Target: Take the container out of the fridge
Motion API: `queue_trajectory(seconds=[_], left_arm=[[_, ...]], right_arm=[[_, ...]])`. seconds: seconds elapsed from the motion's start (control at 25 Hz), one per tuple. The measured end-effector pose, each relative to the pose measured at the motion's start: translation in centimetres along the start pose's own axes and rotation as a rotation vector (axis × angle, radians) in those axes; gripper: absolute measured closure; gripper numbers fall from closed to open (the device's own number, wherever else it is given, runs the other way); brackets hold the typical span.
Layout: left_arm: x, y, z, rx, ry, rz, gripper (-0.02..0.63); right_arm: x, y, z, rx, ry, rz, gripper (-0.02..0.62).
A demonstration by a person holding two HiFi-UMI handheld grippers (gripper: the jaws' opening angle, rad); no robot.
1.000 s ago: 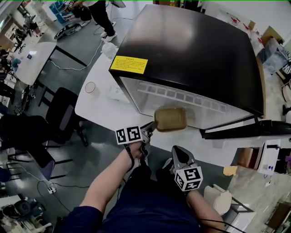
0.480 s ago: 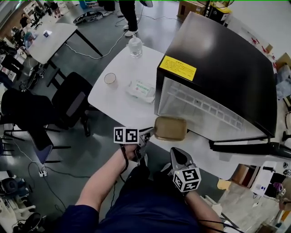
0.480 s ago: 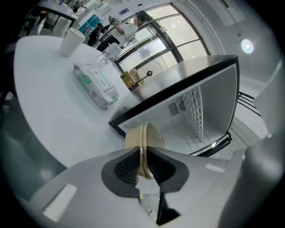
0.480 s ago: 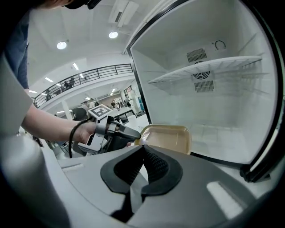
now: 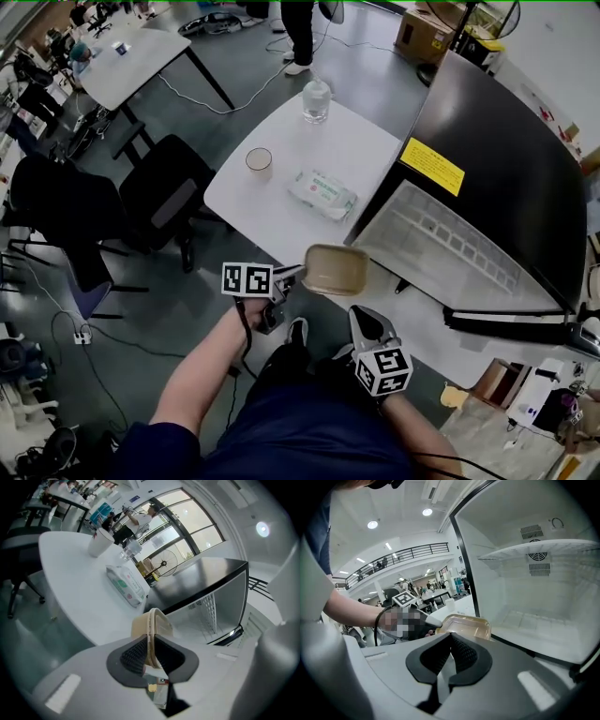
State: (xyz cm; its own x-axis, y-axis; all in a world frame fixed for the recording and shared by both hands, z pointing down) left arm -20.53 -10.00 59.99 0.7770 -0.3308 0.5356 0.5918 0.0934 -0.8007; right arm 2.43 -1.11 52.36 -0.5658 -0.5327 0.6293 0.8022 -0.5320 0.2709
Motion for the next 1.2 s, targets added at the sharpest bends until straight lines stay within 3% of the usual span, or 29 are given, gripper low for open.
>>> queue_trajectory(seconds=[0.36,0.72,1.2], left_arm=[[-3.5,-3.0,-0.9,0.006,-0.003,-0.019,0.557],[-6.1,-6.7,-4.3,0.014,0.004,-0.065,0.555],[-5.6,-8.1,-9.9,0.105,-0.085,-0.025,0.555]], right_arm=[[2.2,-1.7,-1.3,-0.024,-0.016,-0.028,0.589],[3.0,-1.7,-1.6,0.013,-0.013,0.003,0.589],[3.4,-1.1,-1.3,0.078,-0.008,0.071,0.589]])
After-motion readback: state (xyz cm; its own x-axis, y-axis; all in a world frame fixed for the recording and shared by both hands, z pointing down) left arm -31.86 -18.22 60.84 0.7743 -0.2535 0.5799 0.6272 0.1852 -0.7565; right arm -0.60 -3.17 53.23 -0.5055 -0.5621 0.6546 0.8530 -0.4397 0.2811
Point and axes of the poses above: the fingertips, and each gripper's own axes: x forward along the fingers, y to its right, z out of its underside, the point moved 8 cm from there along -x, backward along the fingers, and after that the axes turned 8 degrees about -y, right-handed, at the moved point
